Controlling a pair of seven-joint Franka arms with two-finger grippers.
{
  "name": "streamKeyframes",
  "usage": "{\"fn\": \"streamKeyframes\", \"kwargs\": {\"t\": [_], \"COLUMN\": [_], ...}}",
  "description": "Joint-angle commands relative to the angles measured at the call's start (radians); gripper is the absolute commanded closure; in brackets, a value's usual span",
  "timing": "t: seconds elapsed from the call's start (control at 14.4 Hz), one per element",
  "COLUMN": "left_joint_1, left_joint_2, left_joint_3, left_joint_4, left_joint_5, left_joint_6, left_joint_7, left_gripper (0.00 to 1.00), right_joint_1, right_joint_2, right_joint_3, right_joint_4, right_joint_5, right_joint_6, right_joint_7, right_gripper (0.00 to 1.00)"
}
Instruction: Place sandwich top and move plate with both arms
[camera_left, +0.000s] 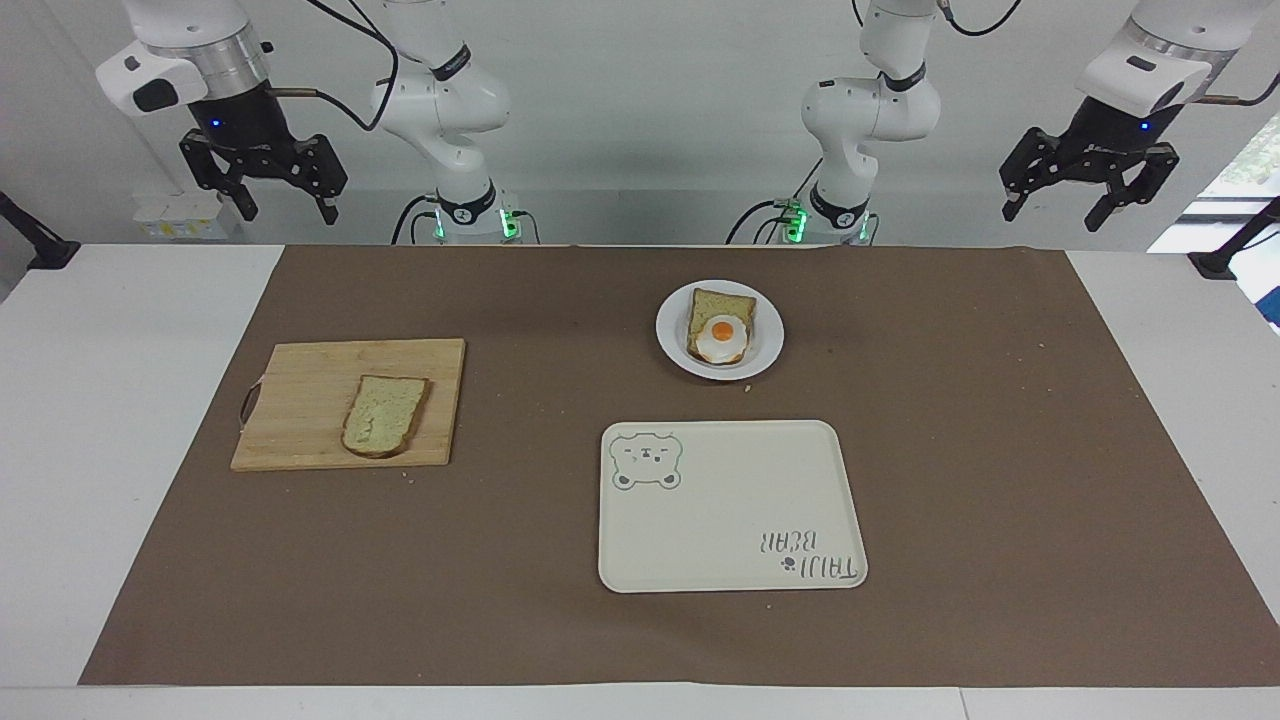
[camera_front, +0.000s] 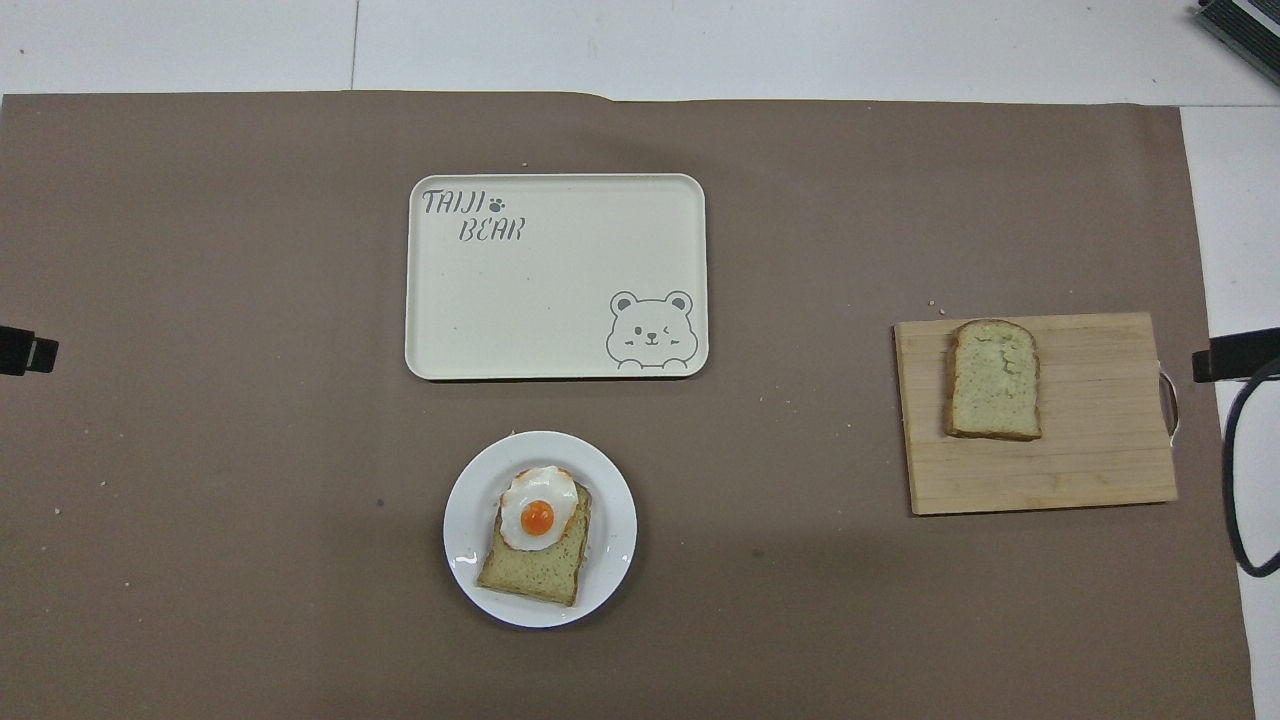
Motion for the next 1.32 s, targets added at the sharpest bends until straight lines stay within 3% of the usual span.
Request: {"fn": "streamKeyframes", "kwargs": {"t": [0.0, 1.25], "left_joint_1": [-0.006, -0.006], "left_joint_2": [-0.019, -0.019], "left_joint_3": [0.006, 0.006], "left_joint_4": [-0.021, -0.021], "left_joint_5": [0.007, 0.006], "left_joint_6": [-0.005, -0.005], "left_joint_7": [-0.006, -0.006], "left_gripper": [0.0, 0.0], "right_joint_1": [0.003, -0.003], "right_joint_2": [-0.013, -0.046], "right_joint_3": [0.002, 0.026], "right_joint_4": [-0.014, -0.051], "right_joint_5": [-0.015, -0.014], "right_joint_6": [-0.011, -0.041], "right_joint_7": [-0.013, -0.011], "right_gripper": [0.0, 0.0]}}
